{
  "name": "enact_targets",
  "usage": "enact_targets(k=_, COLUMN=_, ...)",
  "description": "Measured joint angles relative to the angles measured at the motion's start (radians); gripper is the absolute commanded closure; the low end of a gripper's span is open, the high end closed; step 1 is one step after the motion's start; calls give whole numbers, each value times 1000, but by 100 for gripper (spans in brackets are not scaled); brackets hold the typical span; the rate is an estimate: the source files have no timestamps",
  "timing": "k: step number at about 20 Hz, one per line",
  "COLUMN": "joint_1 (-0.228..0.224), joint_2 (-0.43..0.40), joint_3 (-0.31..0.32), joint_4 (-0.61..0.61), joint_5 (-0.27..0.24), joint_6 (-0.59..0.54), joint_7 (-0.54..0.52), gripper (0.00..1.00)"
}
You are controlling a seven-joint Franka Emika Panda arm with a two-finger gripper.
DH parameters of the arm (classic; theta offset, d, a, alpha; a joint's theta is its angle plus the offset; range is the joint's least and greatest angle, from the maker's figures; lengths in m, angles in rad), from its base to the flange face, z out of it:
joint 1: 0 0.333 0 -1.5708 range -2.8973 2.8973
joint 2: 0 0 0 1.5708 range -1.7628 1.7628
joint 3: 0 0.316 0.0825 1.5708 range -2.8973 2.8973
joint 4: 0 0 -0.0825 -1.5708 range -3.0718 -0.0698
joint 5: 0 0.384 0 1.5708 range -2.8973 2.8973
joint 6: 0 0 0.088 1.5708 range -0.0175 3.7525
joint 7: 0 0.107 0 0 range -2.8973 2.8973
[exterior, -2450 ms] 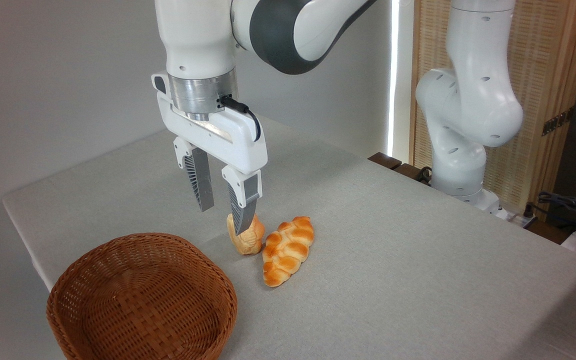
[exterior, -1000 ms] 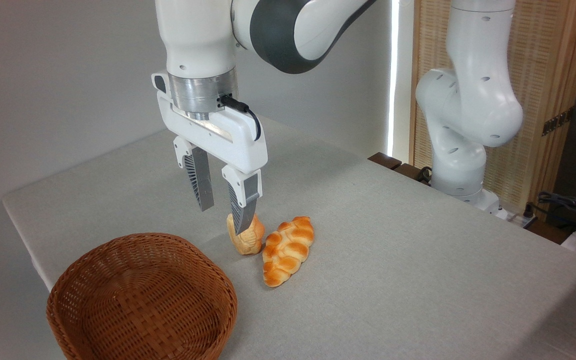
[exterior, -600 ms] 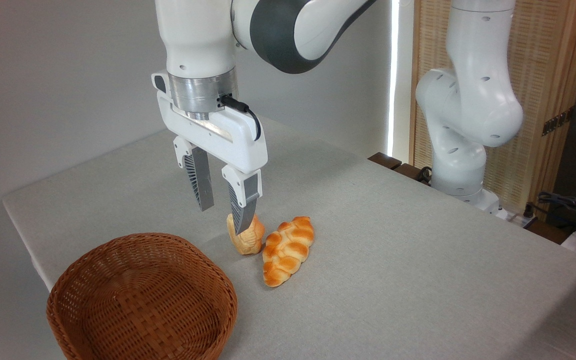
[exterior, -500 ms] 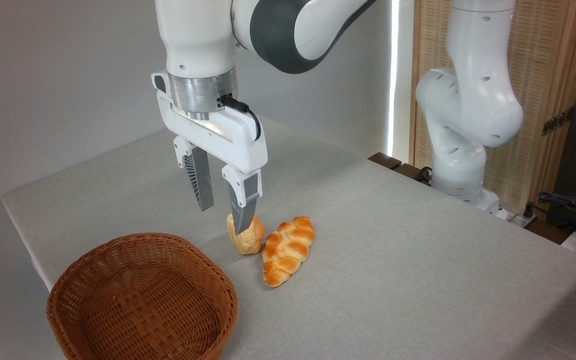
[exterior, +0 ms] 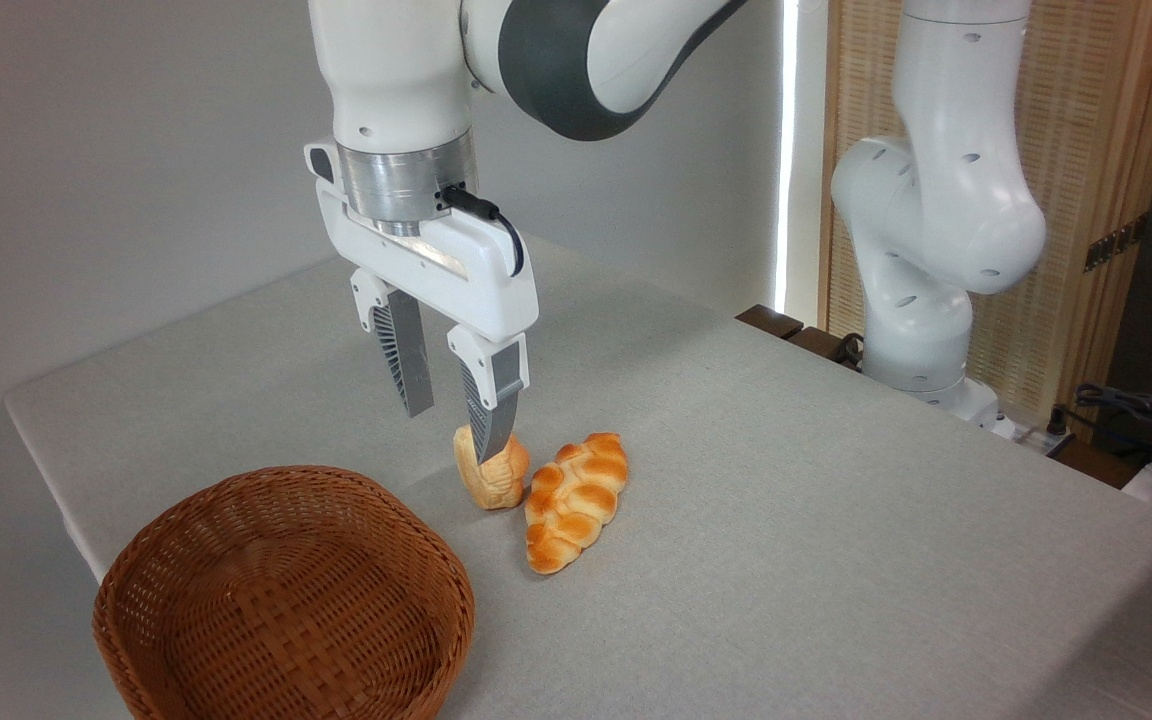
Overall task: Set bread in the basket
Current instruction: 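Lower the gripper around the round bread roll and close on it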
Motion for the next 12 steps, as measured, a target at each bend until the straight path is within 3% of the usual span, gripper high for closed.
enact_targets(k=7, joint_1=-12, joint_2=17, joint_3=-20, joint_4=-1, joint_5=0, joint_6=-27, joint_7=7, gripper=0)
enact_targets(k=12, joint_1=-23, joint_2=36, joint_3=-54, joint_4=-13, joint_5=0, joint_6=-38, joint_7=82, gripper=0)
